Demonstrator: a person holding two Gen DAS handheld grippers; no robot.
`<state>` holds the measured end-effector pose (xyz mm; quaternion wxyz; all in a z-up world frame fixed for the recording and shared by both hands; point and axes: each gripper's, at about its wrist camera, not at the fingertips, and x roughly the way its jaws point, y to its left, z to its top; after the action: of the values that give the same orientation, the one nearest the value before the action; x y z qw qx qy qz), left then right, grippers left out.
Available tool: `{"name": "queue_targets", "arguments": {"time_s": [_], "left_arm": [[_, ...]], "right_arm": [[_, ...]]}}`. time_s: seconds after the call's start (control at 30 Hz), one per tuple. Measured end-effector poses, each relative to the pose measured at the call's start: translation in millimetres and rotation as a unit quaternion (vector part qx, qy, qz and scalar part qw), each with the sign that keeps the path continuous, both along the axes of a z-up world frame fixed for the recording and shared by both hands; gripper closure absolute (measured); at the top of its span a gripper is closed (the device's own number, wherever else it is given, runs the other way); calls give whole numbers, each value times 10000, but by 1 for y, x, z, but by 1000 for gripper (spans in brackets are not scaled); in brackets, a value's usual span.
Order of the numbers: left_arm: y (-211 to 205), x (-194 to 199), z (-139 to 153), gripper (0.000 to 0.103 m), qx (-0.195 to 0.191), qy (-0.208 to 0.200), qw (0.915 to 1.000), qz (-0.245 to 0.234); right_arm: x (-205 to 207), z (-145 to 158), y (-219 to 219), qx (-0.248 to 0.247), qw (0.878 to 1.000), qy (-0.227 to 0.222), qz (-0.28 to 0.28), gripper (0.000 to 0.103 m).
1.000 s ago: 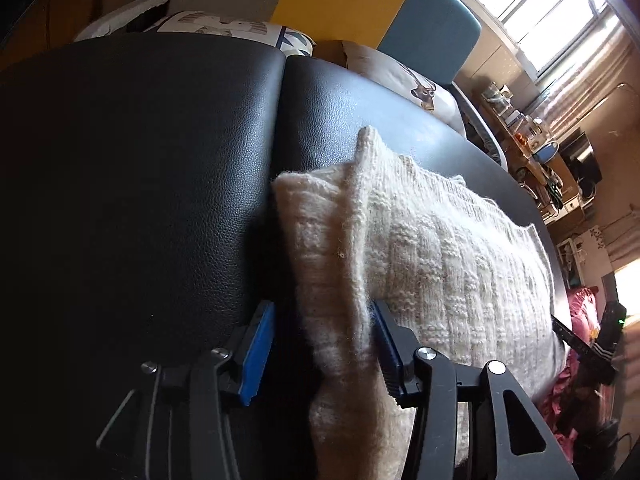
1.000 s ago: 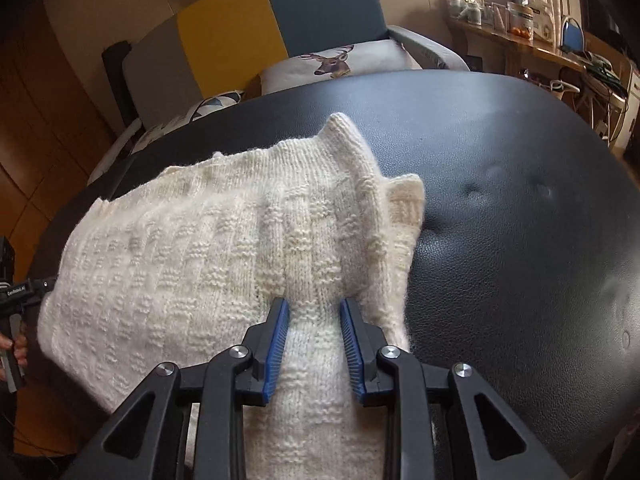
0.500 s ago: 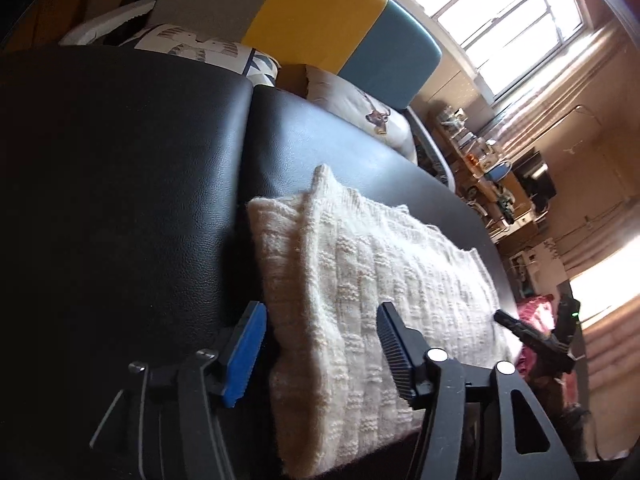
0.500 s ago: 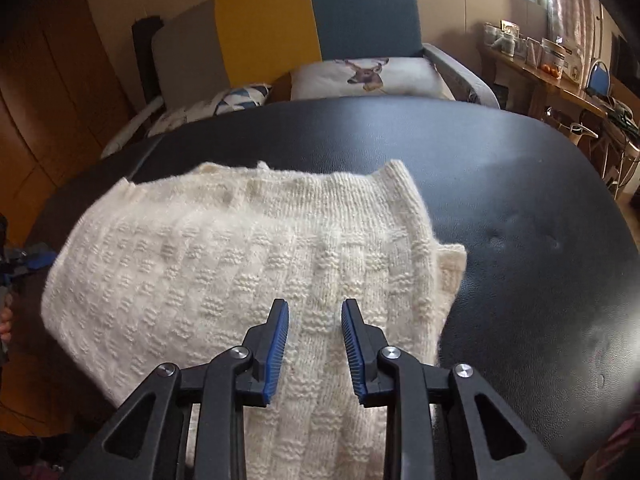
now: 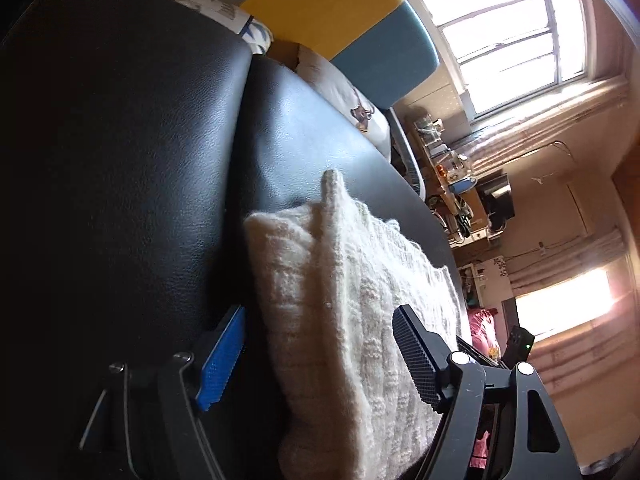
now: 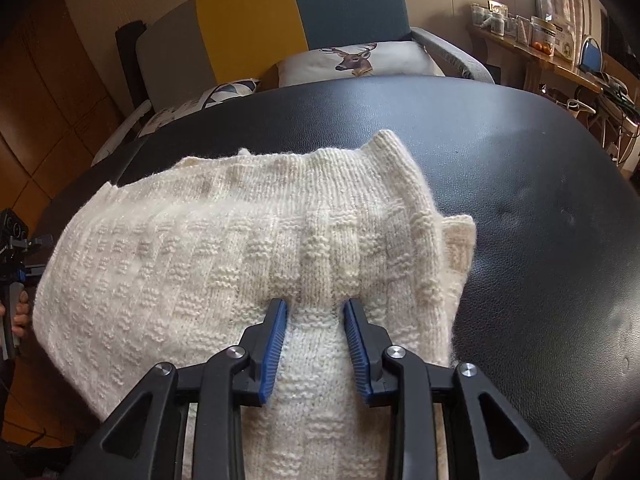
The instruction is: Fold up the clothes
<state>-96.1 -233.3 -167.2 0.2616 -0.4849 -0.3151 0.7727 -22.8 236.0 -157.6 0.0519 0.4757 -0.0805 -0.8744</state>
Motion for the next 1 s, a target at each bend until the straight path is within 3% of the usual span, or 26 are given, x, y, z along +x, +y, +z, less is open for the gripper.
{"name": "queue_targets", "arguments": {"time_s": [0.2,0.33,0.43,0.6,0.7,0.87,1.0], "left_arm": [[21,-4,1,30,-101,59,9992,-378],[32,-4,-3,73,-31,-101,9989,-466],[28,-3,-6,82,69,-174,9996,-215],[20,-4,5,85,40,-137,9999,83],[14,-5,13,85,25,-95,9997,229],[4,-7,26,85,0,-25,9989,473],[0,-8,39,85,-99,54,9983,565]], "right_arm": [[-3,0,-5,44,10000,-18,-52,72],[-3,-1,-4,40,10000,5,-53,72],[-2,-1,-5,67,10000,19,-20,72],[-2,1,-8,162,9998,-79,130,72],[-8,13,-9,229,9977,-242,591,72],[-7,40,-16,837,9796,-65,1827,72],[-15,42,-31,836,9665,-70,2427,72]]}}
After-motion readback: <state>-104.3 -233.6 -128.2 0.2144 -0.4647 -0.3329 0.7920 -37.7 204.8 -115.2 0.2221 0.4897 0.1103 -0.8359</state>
